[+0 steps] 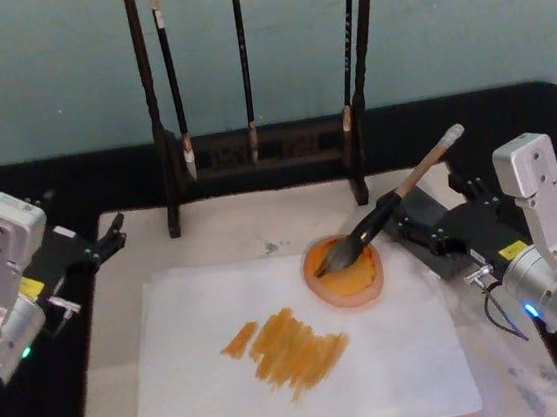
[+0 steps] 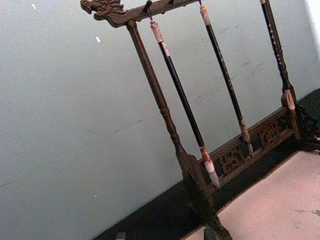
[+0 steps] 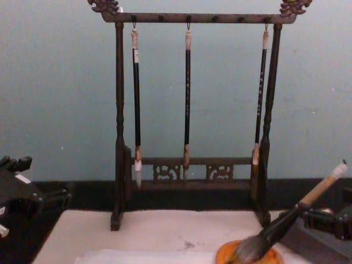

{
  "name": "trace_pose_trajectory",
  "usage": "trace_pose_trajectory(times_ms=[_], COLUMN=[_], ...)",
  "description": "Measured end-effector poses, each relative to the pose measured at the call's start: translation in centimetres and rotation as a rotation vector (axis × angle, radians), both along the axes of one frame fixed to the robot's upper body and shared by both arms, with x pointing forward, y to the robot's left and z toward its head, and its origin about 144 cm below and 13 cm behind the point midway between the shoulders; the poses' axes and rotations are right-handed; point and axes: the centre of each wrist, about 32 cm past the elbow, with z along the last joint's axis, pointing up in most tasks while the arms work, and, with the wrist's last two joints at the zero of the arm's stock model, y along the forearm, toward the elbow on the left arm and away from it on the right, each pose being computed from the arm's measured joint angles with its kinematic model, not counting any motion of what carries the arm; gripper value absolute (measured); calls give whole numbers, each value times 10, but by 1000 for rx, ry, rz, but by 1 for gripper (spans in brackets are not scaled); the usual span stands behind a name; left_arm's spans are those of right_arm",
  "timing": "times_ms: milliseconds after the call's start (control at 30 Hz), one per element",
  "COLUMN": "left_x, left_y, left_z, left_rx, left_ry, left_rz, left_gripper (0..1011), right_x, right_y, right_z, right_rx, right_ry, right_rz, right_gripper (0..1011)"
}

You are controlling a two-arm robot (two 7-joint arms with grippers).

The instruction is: Pick up the brush from the inkstone, write on the paper, then place the brush back to its original position.

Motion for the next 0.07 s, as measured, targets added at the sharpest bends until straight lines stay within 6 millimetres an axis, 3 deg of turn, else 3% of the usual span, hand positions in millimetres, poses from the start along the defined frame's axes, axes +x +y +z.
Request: trace_pose_trajectory(times_ms=[67], left_x=[0], left_y=[0], left_z=[0], left_rx=[0], left_ry=[0], left_rz=[0], left_gripper=[1010], right_x=[0], right_y=[0], right_z=[0], right_rx=[0], right_ry=[0], right_rz=[0], right_gripper=[1000])
